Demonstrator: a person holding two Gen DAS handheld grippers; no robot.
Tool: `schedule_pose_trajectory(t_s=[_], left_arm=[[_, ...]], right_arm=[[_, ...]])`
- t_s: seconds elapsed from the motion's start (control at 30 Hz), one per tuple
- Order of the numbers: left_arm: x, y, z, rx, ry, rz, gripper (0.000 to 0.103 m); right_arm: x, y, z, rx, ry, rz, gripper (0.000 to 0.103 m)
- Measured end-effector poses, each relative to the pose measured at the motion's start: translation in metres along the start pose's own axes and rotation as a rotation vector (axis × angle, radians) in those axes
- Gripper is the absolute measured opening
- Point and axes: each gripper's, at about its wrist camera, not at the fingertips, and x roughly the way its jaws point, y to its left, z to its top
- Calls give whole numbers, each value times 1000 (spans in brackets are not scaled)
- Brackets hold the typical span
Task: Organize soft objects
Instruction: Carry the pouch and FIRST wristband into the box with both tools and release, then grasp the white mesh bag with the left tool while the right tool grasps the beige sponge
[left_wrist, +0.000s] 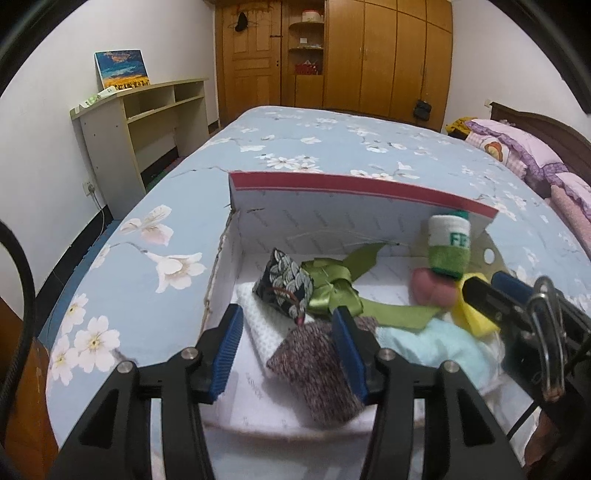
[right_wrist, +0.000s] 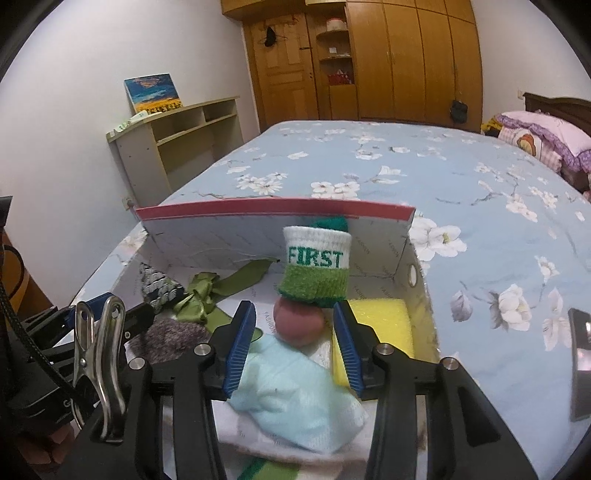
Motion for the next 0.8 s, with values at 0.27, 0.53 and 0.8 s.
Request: schedule_pose_trajectory(t_s=[0.27,0.53,0.8], left_arm=[[-33,0,-10,-20,-6,-27,53],[-66,-4,-20,-4,-25,-39,53],[-89,-5,-43,4,5,-78,53]], right_arm=[[-32,3,-7,-31,-2,23,45],[-59,3,-22,-48,11,43,45],[-80,-4,-43,-47,54,84,45]])
